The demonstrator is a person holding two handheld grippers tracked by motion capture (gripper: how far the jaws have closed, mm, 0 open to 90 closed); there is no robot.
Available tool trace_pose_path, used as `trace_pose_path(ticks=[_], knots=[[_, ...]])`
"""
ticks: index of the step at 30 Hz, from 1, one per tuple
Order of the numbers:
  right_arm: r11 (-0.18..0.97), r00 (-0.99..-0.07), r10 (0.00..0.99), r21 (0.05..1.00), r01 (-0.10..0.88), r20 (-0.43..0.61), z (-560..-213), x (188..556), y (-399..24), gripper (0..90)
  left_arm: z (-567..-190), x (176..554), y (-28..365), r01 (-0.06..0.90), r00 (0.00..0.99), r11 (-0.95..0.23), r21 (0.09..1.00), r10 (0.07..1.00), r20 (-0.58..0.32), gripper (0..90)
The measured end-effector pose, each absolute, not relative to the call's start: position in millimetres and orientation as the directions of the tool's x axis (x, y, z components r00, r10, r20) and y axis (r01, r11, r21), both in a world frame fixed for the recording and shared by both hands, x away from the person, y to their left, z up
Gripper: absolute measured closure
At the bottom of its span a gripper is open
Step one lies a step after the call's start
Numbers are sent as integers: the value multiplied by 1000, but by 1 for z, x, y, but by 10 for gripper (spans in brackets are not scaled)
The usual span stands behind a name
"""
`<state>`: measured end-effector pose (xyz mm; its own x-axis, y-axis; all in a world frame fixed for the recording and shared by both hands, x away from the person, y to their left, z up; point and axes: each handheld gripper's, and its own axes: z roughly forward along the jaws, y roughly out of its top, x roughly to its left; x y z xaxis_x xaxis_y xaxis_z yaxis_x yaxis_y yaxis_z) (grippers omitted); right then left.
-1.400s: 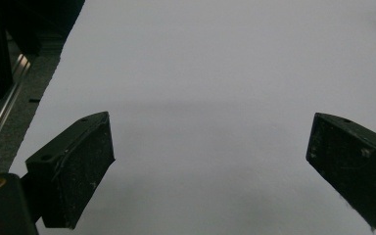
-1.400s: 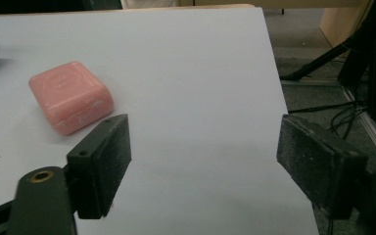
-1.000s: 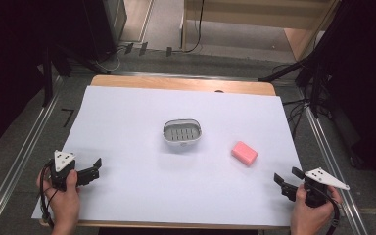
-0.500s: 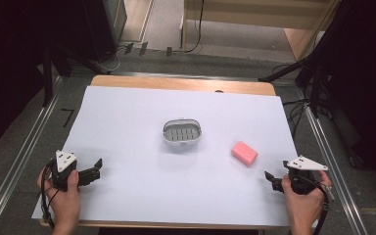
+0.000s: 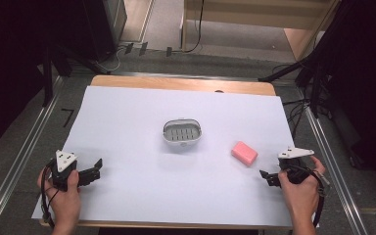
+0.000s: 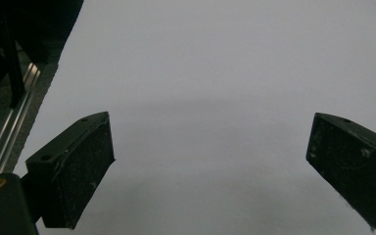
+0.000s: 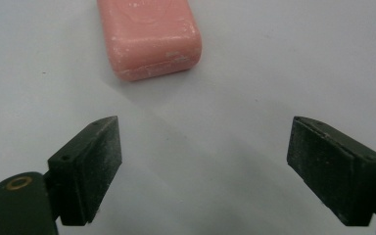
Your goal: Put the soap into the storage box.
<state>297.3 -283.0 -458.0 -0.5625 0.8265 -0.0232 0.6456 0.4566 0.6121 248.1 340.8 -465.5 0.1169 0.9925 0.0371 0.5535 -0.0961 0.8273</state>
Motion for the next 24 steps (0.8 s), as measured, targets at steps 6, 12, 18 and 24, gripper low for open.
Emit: trace_pose_path(ticks=[6, 12, 18, 24], knots=[[502, -597, 802, 558, 661, -14, -456, 307, -275, 67, -465, 248, 341, 554, 118, -97, 827, 992, 38, 43], [521, -611, 791, 534, 666, -11, -448, 316, -268, 72, -465, 248, 341, 557, 117, -99, 825, 992, 40, 42], [538, -623, 782, 509, 672, -6, -442, 326, -262, 78, -465, 248, 341, 558, 118, -99, 824, 992, 40, 43], [564, -645, 764, 490, 665, -5, -439, 333, -254, 120, -466, 248, 341, 558, 121, -103, 824, 992, 42, 43]])
